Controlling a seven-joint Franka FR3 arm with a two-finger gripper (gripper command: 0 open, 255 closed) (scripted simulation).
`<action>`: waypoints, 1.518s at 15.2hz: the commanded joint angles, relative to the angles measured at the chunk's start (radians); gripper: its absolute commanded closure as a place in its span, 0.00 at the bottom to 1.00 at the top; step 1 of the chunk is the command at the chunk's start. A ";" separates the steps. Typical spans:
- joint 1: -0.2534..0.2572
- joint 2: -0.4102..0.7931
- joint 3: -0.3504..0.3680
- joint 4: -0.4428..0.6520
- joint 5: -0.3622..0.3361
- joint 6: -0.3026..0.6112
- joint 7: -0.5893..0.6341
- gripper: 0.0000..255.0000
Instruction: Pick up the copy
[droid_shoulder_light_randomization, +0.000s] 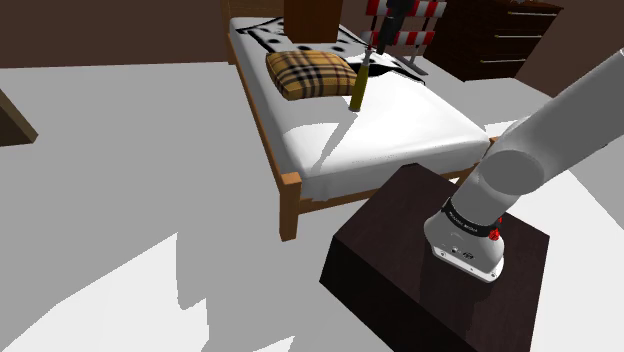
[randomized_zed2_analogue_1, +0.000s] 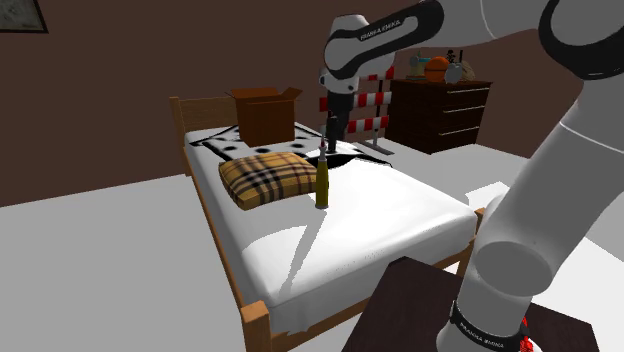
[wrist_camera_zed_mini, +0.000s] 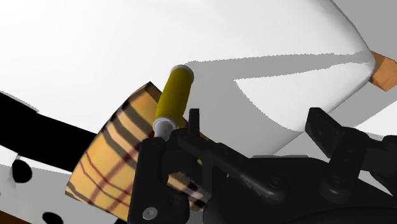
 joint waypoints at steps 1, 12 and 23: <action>-0.002 0.064 -0.025 0.046 0.016 0.033 -0.047 0.00; -0.031 0.328 -0.092 0.237 0.132 0.138 -0.226 0.00; -0.032 0.344 -0.092 0.194 0.140 0.196 -0.232 1.00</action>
